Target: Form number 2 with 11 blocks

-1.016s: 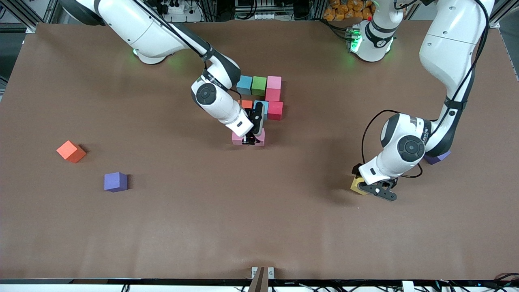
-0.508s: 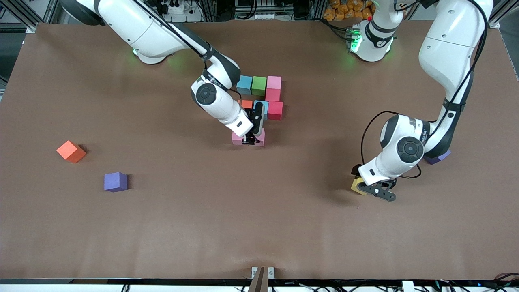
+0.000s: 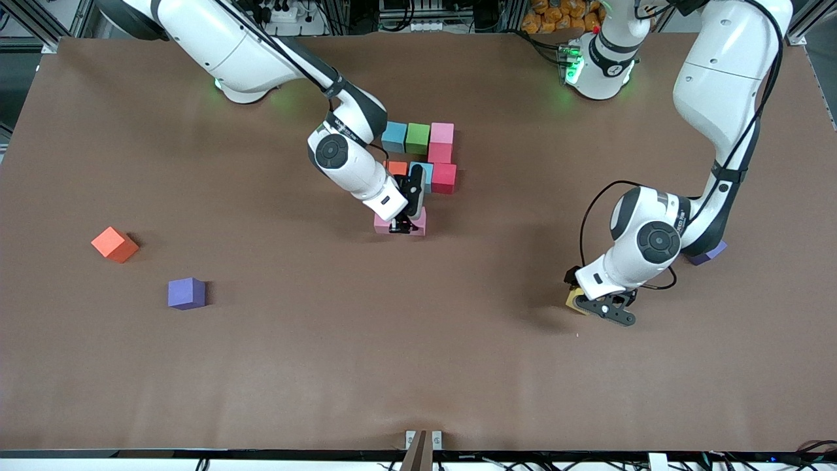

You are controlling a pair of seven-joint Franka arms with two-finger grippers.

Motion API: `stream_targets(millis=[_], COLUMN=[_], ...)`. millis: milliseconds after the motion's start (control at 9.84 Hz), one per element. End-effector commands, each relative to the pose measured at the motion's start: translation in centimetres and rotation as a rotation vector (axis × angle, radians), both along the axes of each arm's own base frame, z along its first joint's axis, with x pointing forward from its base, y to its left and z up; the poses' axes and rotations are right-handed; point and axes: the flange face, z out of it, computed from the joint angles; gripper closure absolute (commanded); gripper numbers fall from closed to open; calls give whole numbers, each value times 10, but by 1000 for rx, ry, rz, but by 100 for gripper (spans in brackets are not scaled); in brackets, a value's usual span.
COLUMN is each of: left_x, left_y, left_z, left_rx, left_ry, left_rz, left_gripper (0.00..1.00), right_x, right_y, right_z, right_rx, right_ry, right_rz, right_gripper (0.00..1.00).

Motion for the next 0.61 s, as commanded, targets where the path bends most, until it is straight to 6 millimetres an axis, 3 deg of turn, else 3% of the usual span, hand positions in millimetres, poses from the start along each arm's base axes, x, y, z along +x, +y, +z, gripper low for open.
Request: stream_targets(millis=[0, 102, 305, 508], left_x=[7, 7, 6, 6], left_y=[-2, -2, -2, -2], left_z=[-4, -8, -13, -14], left_rx=[5, 5, 2, 2], left_ry=[-18, -12, -11, -11], left_rz=[-12, -12, -12, -17], left_gripper=[0, 0, 5, 32], right_x=[-5, -4, -1, 3], right_y=[-8, -9, -10, -14], right_z=[6, 6, 8, 10], right_rx=[-11, -9, -8, -11], right_ry=[-9, -10, -9, -6], right_rz=[-13, -16, -26, -34], right_gripper=[48, 0, 0, 0])
